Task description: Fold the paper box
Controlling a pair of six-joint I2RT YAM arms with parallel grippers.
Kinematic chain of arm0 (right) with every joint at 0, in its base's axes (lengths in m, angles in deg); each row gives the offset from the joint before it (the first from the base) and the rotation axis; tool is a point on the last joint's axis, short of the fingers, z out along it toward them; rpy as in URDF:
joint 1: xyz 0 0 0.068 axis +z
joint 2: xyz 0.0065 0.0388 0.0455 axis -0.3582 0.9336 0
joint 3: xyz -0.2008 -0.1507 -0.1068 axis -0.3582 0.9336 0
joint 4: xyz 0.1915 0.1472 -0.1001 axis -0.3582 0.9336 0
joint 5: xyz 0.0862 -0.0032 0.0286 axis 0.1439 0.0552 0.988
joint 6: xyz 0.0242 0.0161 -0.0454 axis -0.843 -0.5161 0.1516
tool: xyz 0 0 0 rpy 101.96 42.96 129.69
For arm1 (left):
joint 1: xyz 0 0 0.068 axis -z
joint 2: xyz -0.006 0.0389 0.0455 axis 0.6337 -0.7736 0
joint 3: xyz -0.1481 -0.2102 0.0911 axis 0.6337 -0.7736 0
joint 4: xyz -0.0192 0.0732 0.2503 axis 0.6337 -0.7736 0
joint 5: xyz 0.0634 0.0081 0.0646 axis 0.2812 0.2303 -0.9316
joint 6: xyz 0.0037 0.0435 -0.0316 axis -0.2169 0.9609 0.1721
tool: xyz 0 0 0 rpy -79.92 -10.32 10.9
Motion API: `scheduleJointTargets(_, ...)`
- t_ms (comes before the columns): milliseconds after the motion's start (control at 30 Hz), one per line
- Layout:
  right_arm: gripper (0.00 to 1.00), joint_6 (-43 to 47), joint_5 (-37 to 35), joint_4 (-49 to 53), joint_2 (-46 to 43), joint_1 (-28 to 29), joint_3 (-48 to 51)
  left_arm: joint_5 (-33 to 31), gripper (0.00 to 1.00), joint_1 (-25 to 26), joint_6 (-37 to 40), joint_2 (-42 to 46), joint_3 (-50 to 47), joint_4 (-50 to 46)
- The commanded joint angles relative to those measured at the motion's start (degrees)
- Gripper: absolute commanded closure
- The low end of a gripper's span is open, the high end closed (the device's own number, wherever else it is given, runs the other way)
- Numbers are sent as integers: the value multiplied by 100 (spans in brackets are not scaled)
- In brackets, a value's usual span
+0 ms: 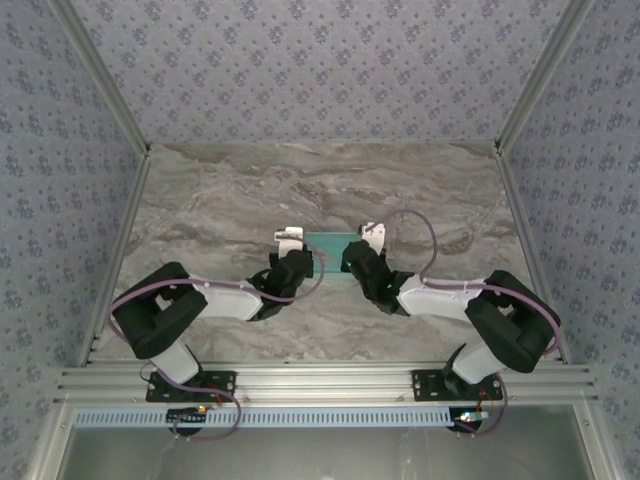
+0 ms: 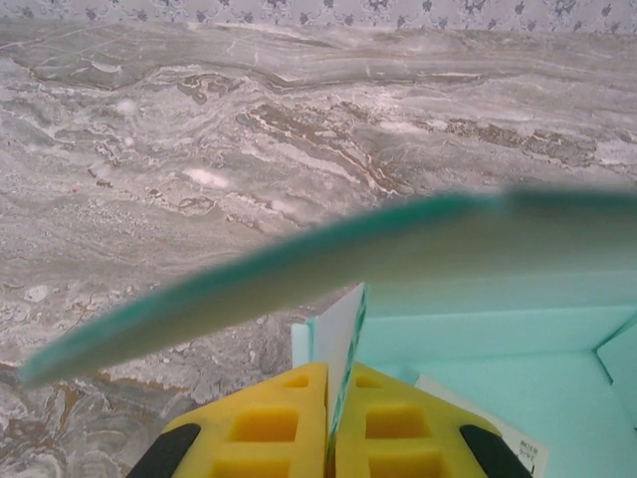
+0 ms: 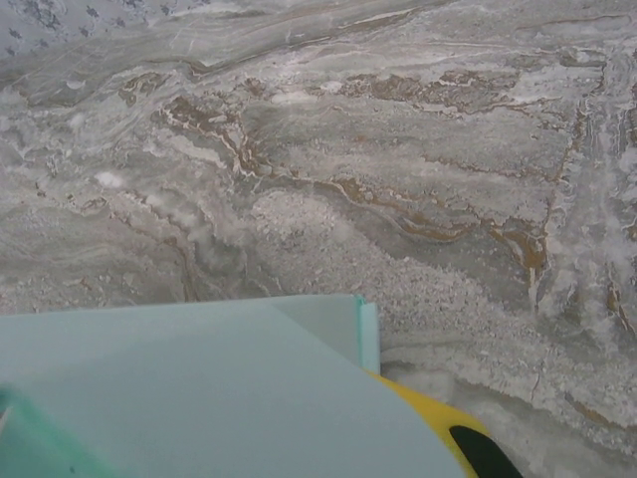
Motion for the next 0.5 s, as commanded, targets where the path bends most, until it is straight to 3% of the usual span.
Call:
scheduleJointTargets(0, 92, -289, -385, 485, 70, 131, 322, -422, 92, 25, -35, -24, -284, -435)
scheduleJointTargets(267, 93, -381, -831, 510, 75, 346, 505, -541, 90, 113, -63, -1, -372, -547)
scheduleJointTargets(467, 93, -394, -992, 650, 29, 366, 486, -538, 81, 126, -113, 254, -408, -762)
